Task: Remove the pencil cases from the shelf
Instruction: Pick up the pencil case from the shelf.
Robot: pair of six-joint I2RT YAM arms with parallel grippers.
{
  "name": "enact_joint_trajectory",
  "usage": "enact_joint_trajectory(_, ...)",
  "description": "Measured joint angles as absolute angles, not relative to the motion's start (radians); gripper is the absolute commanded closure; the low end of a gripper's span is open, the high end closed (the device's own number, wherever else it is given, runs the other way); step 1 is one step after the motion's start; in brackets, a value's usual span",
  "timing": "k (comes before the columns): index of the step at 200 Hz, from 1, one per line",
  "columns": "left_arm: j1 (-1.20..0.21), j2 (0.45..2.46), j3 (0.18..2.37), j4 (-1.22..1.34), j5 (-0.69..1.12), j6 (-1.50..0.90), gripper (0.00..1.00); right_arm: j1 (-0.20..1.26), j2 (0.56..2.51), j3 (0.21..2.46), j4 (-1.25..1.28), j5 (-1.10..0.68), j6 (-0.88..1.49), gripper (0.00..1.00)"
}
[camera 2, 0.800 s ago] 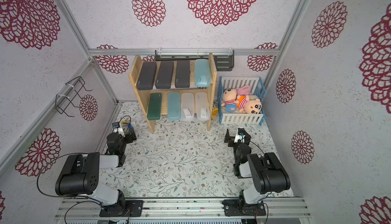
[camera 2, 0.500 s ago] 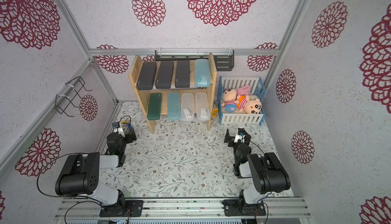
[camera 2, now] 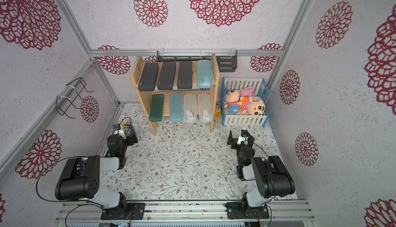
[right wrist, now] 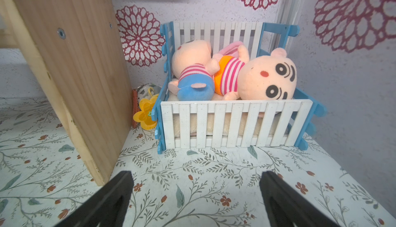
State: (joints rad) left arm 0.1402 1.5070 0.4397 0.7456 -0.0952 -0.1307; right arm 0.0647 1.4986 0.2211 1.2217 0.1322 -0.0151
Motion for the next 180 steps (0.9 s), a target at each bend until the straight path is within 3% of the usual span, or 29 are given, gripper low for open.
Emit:
enact_joint_trajectory(50,0.126,1.201,0.625,0.402,-0.064,-0.254,0.03,0.073,1.230,0.447,0.782,0.187,0.046,0.01)
enact_joint_trajectory(106,0.126,0.842,0.670,0.149,0.203,-0.611,0.03,0.178,1.010,0.630,0.325,0.244,0.131,0.01)
enact_joint_trajectory(144,0.125,0.800,0.620,0.221,0.410,-0.970,0.01,0.293,1.008,0.755,0.086,0.283,0.163,0.01)
enact_joint_trajectory(180,0.069,0.907,0.518,0.391,0.516,-1.266,0.01,0.347,1.038,0.789,-0.031,0.303,0.196,0.01)
